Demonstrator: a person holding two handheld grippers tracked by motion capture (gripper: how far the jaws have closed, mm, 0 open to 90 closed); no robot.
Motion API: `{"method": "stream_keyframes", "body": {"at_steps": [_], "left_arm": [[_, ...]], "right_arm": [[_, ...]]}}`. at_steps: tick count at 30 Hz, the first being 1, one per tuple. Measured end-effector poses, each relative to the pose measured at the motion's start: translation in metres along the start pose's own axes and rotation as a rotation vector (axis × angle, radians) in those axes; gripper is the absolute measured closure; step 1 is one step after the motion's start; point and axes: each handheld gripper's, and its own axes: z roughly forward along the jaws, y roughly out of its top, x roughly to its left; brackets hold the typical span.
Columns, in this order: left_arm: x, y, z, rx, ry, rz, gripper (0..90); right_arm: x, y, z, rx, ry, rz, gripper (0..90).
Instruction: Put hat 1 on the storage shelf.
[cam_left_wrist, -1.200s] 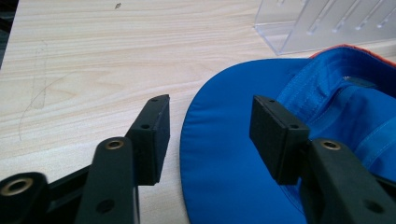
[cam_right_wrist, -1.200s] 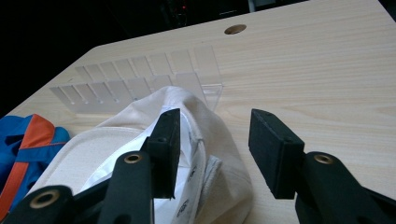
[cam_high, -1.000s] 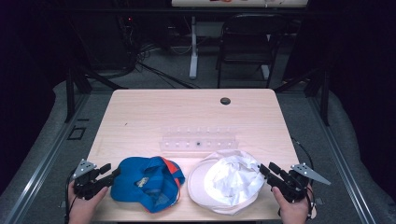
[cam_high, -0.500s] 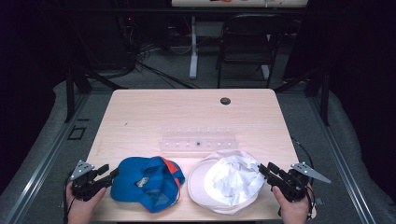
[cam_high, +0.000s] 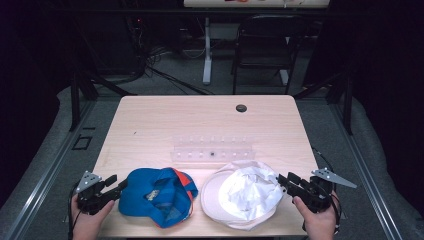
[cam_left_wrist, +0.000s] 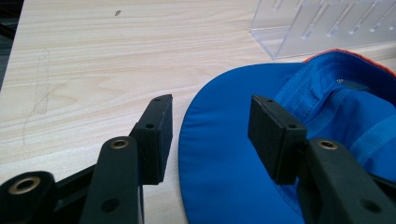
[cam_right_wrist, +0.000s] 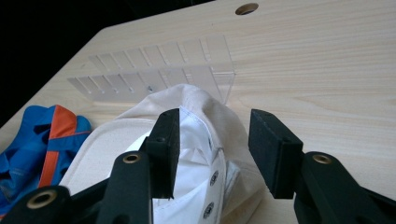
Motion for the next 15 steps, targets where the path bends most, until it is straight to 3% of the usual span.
{"method": "stream_keyframes", "body": {"at_steps": [2, 3, 7, 12, 15], "left_arm": [[-0.002, 0.001, 0.002, 0.004, -0.005, 0.002, 50.5], [-0.002, 0.001, 0.002, 0.004, -0.005, 0.002, 50.5], [-0.003, 0.001, 0.004, 0.007, -0.017, 0.013, 50.5], [-0.003, 0.001, 0.003, 0.007, -0.024, 0.01, 50.6], [-0.003, 0.002, 0.002, 0.004, -0.038, 0.002, 52.0]], "right_arm": [[0.004, 0.012, 0.0, 0.056, 0.003, -0.012, 53.6], [0.004, 0.012, 0.0, 0.056, 0.003, -0.012, 53.6], [0.009, 0.029, 0.004, 0.155, -0.035, -0.049, 53.4], [0.015, 0.041, 0.008, 0.21, -0.048, -0.058, 53.9], [0.017, 0.05, 0.011, 0.28, -0.06, -0.065, 54.9]]}}
